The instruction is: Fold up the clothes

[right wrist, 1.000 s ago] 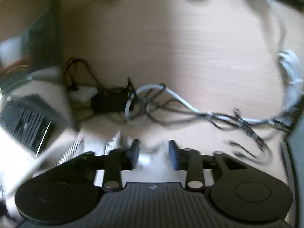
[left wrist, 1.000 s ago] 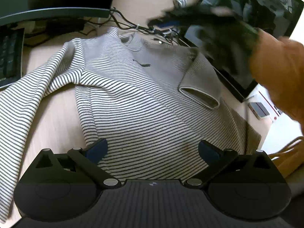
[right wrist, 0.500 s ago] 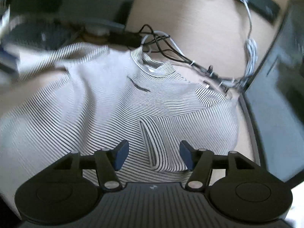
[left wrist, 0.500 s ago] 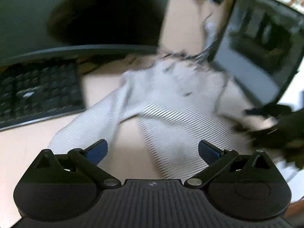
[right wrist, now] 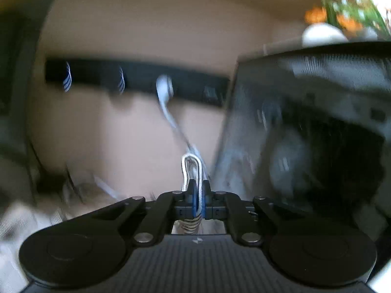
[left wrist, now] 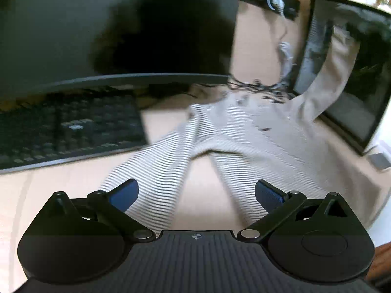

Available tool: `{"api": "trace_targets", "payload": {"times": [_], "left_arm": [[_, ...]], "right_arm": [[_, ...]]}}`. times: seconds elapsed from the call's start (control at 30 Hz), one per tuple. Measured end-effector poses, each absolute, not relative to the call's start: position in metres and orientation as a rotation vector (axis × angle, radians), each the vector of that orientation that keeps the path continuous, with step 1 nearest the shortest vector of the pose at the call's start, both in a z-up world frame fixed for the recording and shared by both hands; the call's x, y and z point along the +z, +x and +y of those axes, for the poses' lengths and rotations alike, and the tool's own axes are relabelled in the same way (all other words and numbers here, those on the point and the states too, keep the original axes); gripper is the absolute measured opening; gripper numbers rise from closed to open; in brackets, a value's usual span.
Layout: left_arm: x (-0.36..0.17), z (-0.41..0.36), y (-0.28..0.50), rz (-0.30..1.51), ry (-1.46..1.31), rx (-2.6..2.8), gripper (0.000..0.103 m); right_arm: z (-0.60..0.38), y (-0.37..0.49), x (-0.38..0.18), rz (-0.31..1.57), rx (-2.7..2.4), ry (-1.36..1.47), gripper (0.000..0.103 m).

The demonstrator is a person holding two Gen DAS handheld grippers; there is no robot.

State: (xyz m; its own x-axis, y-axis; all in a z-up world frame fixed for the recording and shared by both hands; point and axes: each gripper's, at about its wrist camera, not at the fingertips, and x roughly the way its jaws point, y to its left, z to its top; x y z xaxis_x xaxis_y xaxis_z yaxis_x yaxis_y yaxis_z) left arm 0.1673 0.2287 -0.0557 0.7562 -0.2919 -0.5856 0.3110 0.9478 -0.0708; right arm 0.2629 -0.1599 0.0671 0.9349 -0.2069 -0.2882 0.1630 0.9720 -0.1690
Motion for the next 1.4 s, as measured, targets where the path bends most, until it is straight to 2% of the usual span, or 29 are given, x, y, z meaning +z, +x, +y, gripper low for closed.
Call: {"api": "trace_targets", "payload": {"times": [0.27,0.57,0.73,0.8,0.93,0.97,1.0,1.07,1.27,1.4], "left_arm": [[-0.049,0.247,0.155,0.596,0.158,-0.223,0.103],[-0.065,0.250,0.138,0.674,0.272,-0.200,0.103],[-0.074,0.249,0.134,0.695,0.335,-0.223,0.103],[-0.077,0.247,0.134,0.699,0.361,-0.235,0.103],[-0.081,0.246,0.135,0.700,0.414,-0.264,0.100],[-0.081,0.246,0.136,0.698,0.440,-0.273,0.095],[-0.082,0.246,0.138,0.697,0.466,-0.282,0.085],[-0.083,0.247,0.139,0.693,0.515,-0.302,0.077],[-0.078,0.264,0.136,0.683,0.641,-0.343,0.077],[-0.079,0.274,0.141,0.700,0.639,-0.322,0.082]], "right_arm": [[-0.101,0.310,0.061,0.336,0.048,-0.104,0.003],[-0.031,0.330,0.024,0.397,0.223,-0.067,0.005],[-0.022,0.324,0.024,0.384,0.240,-0.043,0.019],[-0.023,0.317,0.024,0.381,0.239,-0.040,0.028],[-0.033,0.300,0.018,0.394,0.235,-0.034,0.035],[-0.036,0.296,0.016,0.403,0.235,-0.029,0.039],[-0.039,0.290,0.012,0.413,0.235,-0.024,0.044],[-0.045,0.280,0.004,0.436,0.231,-0.018,0.046],[-0.061,0.249,-0.034,0.550,0.201,0.022,0.049],[-0.058,0.231,-0.067,0.641,0.185,0.007,0.049]]}}
